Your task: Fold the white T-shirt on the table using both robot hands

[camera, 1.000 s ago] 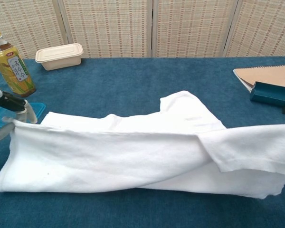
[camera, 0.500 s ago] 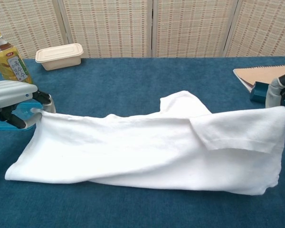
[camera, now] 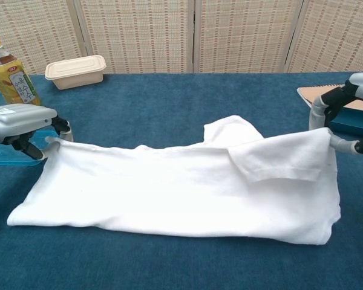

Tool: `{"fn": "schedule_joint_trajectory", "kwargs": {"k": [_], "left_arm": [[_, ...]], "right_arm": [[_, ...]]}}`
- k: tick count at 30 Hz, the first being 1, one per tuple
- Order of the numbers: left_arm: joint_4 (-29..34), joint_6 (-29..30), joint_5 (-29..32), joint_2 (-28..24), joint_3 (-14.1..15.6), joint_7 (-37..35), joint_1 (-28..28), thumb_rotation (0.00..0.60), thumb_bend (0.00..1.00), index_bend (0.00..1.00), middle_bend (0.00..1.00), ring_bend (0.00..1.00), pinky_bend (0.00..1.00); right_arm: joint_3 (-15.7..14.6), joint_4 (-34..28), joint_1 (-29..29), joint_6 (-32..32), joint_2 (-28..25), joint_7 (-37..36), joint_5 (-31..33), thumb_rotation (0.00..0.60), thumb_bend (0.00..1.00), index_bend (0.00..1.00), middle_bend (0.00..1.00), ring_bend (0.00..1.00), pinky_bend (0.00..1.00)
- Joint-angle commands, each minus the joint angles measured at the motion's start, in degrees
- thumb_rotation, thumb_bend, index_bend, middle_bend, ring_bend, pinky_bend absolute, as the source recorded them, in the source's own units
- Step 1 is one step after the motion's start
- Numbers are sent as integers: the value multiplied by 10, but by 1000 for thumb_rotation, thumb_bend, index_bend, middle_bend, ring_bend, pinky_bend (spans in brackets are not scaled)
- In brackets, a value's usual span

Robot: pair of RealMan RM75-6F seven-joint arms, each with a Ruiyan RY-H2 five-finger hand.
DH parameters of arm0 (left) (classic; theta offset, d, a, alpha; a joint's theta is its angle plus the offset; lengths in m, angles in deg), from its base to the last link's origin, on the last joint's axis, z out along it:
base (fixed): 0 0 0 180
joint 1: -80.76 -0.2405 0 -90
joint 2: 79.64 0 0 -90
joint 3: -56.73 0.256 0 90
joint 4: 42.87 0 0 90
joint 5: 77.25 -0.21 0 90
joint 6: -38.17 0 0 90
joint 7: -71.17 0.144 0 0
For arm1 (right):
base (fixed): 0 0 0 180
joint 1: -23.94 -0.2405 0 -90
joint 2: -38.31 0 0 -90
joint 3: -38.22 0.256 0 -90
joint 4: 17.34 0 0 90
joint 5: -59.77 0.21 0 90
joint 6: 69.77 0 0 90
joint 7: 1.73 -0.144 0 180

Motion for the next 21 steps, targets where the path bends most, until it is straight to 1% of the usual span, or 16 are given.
{"fn": "schedule_joint_trajectory", "kwargs": {"k": [1, 8, 14, 21], "left_arm": [[-8, 1, 7, 5, -1, 1, 4, 600, 590, 757, 322, 249, 133], [-28, -7, 31, 13, -2, 8, 15, 600, 590, 754, 322, 249, 133], [-39, -10, 53, 21, -2, 18, 22, 600, 588, 677, 319, 248, 132], [-39, -7, 61, 23, 3, 21, 26, 600, 587, 678, 317, 245, 131]], "right_arm": [[5, 22, -9, 4, 19, 2, -1, 600, 513, 884, 567, 297, 293], [13, 78, -23, 2, 60, -1, -6, 600, 512, 884, 567, 296, 293], [16, 120, -32, -13, 93, -9, -22, 600, 513, 884, 567, 296, 294], [16, 157, -39, -23, 116, -33, -29, 600, 512, 884, 567, 296, 294]]}}
